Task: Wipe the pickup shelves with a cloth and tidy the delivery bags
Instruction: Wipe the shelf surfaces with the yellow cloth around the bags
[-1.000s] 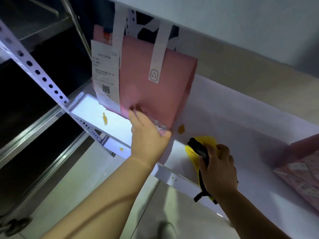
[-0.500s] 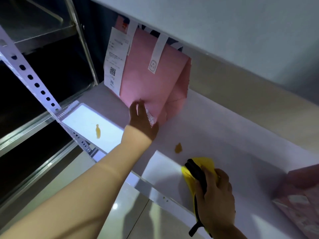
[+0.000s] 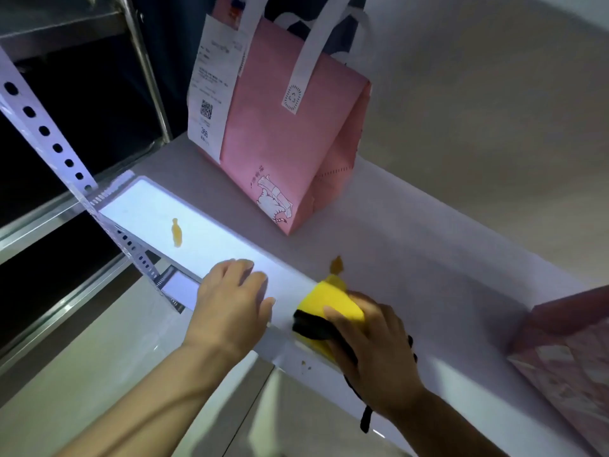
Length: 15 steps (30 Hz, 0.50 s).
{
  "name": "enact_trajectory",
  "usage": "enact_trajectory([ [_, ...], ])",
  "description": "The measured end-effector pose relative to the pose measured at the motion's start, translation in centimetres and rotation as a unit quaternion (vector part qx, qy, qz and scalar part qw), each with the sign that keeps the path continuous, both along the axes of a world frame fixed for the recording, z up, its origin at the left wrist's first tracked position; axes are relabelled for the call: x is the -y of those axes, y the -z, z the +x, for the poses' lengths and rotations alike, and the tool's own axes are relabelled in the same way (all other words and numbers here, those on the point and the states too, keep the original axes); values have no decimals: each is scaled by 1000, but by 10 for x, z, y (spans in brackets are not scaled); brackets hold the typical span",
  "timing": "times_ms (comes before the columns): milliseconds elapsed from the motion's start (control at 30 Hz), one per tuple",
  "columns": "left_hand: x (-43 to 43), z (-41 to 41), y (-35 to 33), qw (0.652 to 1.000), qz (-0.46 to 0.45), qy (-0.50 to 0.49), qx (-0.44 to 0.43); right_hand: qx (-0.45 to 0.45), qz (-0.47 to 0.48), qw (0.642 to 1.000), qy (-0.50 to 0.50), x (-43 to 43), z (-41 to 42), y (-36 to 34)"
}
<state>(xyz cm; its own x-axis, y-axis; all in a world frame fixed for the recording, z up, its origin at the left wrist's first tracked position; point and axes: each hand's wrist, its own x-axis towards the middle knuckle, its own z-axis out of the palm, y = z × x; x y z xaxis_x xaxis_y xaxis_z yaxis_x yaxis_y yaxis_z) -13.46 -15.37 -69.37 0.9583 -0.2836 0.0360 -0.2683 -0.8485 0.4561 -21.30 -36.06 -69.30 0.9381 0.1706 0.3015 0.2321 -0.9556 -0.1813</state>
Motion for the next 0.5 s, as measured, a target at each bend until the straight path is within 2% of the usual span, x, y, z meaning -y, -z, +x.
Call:
enact_trajectory([
  [100, -9, -2, 5, 1000, -6, 15, 1, -26, -31, 999, -33, 4, 26, -6],
  [167, -13, -2, 8, 1000, 1, 24, 5, -20, -48, 999, -1, 17, 43, -6],
  [267, -15, 2, 11, 999, 9, 32, 20, -50, 6, 987, 150, 40, 65, 2],
  [367, -15, 6, 9, 998, 29, 43, 25, -119, 44, 948, 293, 45, 89, 10],
  [433, -15, 7, 9, 998, 39, 41, 12, -150, -1, 944, 294, 34, 97, 11],
  [500, -14, 6, 9, 999, 35, 37, 4, -145, -7, 958, 247, 20, 97, 8],
])
